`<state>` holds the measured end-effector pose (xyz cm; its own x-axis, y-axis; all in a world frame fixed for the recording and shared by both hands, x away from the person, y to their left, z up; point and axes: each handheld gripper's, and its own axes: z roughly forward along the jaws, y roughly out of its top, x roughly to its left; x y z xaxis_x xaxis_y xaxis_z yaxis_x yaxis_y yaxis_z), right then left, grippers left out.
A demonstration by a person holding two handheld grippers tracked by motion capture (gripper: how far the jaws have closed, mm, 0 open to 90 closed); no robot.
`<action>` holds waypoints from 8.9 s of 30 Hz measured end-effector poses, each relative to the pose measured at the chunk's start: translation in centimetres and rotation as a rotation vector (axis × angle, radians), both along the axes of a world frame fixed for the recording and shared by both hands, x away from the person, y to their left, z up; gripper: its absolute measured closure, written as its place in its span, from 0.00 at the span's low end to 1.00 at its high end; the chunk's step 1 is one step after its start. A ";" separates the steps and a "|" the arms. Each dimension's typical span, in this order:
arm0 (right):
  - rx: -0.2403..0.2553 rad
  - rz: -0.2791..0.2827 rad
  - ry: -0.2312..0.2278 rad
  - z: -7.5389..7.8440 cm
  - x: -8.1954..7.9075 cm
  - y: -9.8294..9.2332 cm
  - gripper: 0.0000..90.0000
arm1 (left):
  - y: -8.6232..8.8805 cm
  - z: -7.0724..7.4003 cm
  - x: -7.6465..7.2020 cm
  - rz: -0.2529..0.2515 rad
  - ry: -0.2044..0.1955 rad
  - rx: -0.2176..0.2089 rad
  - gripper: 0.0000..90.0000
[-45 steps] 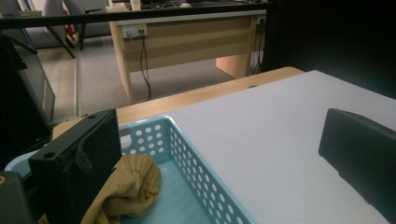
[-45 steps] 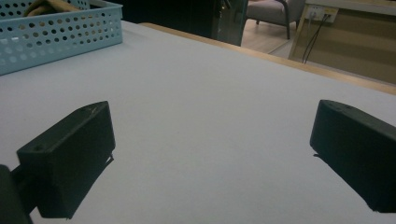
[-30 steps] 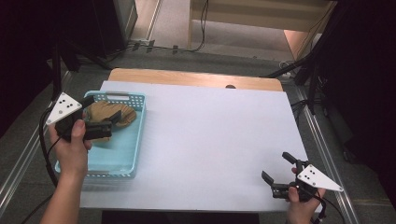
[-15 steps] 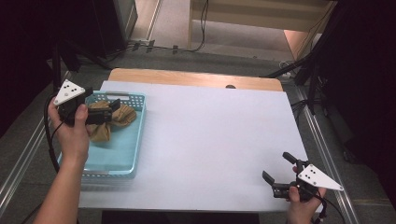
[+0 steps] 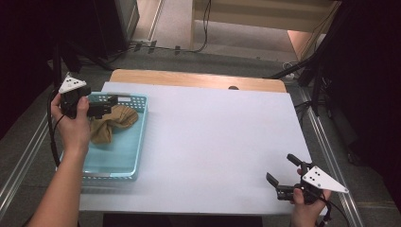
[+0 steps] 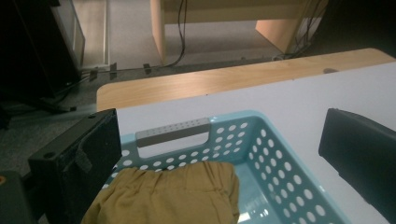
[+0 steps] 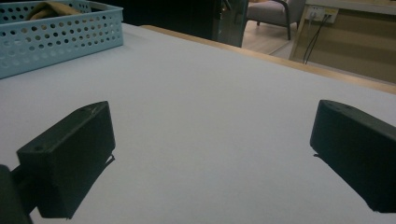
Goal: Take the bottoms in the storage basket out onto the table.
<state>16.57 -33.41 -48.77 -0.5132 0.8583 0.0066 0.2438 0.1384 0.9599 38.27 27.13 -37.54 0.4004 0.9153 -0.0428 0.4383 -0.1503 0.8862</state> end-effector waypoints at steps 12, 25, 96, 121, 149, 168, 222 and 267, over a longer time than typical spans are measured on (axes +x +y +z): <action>-0.006 -0.007 0.002 -0.1 0.1 -0.1 0.00 | 0.6 -3.3 1.8 0.064 0.153 0.021 0.00; -0.009 -0.015 0.009 -0.2 0.2 -0.1 0.00 | 0.5 -5.5 2.9 0.132 0.307 0.055 0.00; -0.012 -0.024 0.035 -0.7 0.6 -0.3 0.00 | -0.8 -5.7 1.0 0.227 0.115 0.096 0.71; -0.013 -0.027 0.037 -0.7 0.7 -0.3 0.00 | -1.4 -1.7 -1.1 0.165 -0.076 -0.046 0.71; -0.017 -0.022 0.037 -0.9 0.8 -0.2 0.00 | -4.0 2.5 -3.2 0.062 -0.164 -0.089 0.71; -0.018 -0.021 0.028 -0.7 0.7 -0.1 0.00 | -5.6 3.2 -4.0 0.013 -0.177 -0.121 0.71; -0.017 -0.023 0.036 -0.8 0.8 -0.2 0.00 | -13.9 5.3 -5.7 -0.214 -0.219 -0.155 0.71; -0.018 -0.020 0.039 -0.8 0.8 -0.2 0.00 | -22.2 2.4 -6.2 -0.376 -0.148 -0.170 0.70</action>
